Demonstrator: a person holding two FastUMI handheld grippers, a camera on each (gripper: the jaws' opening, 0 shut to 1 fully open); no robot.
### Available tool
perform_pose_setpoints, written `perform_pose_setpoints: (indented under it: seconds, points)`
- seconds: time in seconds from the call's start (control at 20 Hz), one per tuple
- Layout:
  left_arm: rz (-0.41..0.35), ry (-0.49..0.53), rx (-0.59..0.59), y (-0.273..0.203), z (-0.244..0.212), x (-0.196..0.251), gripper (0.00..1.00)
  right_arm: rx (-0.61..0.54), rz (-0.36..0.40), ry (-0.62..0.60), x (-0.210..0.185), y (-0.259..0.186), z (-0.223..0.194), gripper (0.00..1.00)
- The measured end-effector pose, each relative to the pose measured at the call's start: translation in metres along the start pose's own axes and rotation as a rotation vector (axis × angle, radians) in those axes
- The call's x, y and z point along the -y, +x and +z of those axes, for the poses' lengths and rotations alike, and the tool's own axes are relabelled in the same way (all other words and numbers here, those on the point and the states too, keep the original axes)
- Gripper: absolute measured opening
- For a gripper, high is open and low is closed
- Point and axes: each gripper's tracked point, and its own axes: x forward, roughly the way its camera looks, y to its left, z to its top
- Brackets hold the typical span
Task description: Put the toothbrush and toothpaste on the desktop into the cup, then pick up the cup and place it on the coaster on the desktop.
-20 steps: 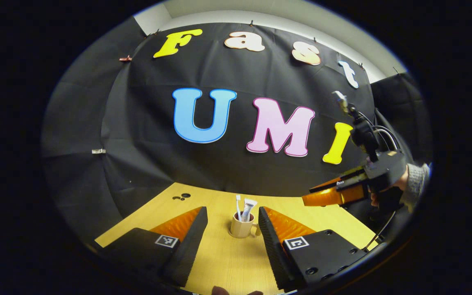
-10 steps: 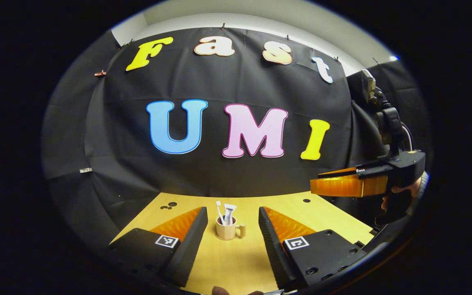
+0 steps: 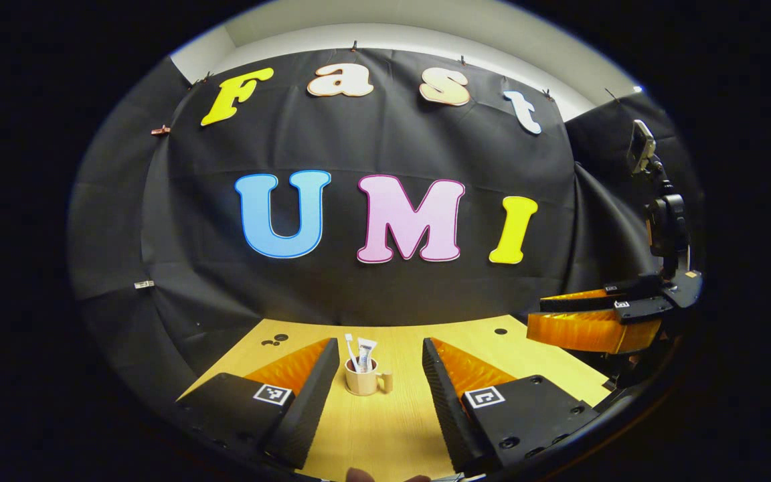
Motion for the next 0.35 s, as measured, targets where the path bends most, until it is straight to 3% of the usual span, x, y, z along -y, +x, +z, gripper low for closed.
perform_pose_setpoints:
  seconds: [0.1, 0.35]
  points:
    - [0.006, 0.006, -0.002, 0.0012, -0.0006, 0.0034, 0.79, 0.007, 0.001, -0.002, 0.0033, -0.0030, 0.0004, 0.67]
    - [0.010, 0.017, 0.005, 0.0002, -0.0005, 0.0090, 0.82, 0.015, 0.017, -0.003, 0.0069, -0.0010, -0.0037, 0.67]
